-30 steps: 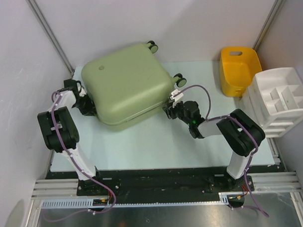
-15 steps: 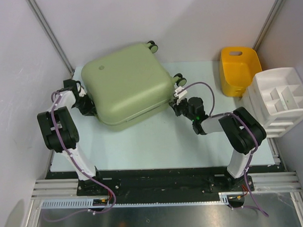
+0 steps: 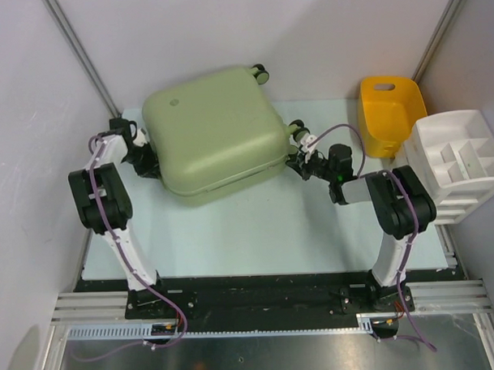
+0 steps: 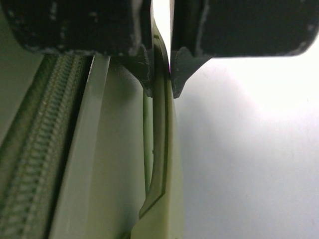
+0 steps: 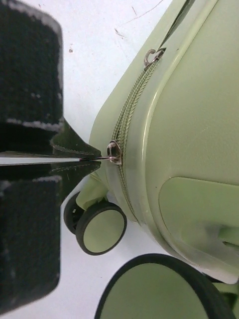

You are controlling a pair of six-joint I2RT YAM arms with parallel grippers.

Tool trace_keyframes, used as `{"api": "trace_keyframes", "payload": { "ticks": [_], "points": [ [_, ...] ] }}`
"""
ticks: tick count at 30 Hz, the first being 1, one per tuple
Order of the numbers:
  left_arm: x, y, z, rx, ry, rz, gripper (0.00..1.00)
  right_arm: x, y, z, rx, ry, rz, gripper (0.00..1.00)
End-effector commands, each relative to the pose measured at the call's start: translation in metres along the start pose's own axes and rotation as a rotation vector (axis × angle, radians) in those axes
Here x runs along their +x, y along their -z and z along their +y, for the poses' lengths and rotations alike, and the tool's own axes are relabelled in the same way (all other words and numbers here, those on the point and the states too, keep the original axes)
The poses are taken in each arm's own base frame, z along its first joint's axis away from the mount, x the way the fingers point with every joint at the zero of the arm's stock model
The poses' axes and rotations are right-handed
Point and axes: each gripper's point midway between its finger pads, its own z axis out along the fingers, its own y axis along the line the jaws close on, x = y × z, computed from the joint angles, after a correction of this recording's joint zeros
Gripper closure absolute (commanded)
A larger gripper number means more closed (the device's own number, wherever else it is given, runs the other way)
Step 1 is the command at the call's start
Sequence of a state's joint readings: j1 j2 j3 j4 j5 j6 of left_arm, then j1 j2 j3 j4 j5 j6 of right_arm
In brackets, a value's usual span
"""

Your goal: Open, take out, and arrange the luggage

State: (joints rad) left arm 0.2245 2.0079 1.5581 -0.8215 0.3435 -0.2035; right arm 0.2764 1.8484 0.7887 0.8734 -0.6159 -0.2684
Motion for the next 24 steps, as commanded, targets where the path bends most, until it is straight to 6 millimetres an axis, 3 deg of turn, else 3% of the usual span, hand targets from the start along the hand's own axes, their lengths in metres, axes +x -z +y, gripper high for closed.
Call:
{"api": "trace_keyframes", "payload": {
  "ticks": [1,2,5,11,13,14,15,18,19,23,24],
  "points": [
    [-0.075,0.009,-0.037,0.093,-0.311,-0.228,1.00,-0.058,0.002,-0.081,0.215,0.213,-0.164,1.00],
    [-0.077,0.007,-0.037,0.091,-0.307,-0.226,1.00,-0.066,0.000,-0.093,0.237,0.210,-0.180,1.00],
    [-0.084,0.003,-0.038,0.103,-0.307,-0.227,1.00,-0.064,0.003,-0.118,0.297,0.196,-0.187,1.00],
    [-0.109,-0.001,-0.031,0.106,-0.307,-0.259,1.00,-0.060,0.007,-0.133,0.281,0.224,-0.215,1.00],
    [-0.118,0.001,-0.037,0.117,-0.326,-0.278,1.00,-0.066,0.003,-0.137,0.269,0.248,-0.240,1.00],
    [-0.121,0.000,-0.038,0.116,-0.355,-0.283,1.00,-0.058,-0.002,-0.141,0.266,0.237,-0.236,1.00],
    [-0.124,-0.003,-0.040,0.113,-0.369,-0.286,1.00,-0.071,-0.005,-0.148,0.272,0.236,-0.273,1.00],
    [-0.127,-0.009,-0.047,0.119,-0.410,-0.287,1.00,-0.070,-0.019,-0.152,0.237,0.189,-0.305,1.00],
    [-0.127,-0.012,-0.051,0.123,-0.424,-0.285,1.00,-0.080,-0.024,-0.154,0.224,0.201,-0.336,1.00],
    [-0.133,-0.016,-0.055,0.137,-0.443,-0.291,1.00,-0.090,-0.039,-0.155,0.181,0.196,-0.391,1.00],
    [-0.135,-0.016,-0.057,0.144,-0.450,-0.295,1.00,-0.082,-0.045,-0.155,0.170,0.179,-0.384,1.00]
  ]
}}
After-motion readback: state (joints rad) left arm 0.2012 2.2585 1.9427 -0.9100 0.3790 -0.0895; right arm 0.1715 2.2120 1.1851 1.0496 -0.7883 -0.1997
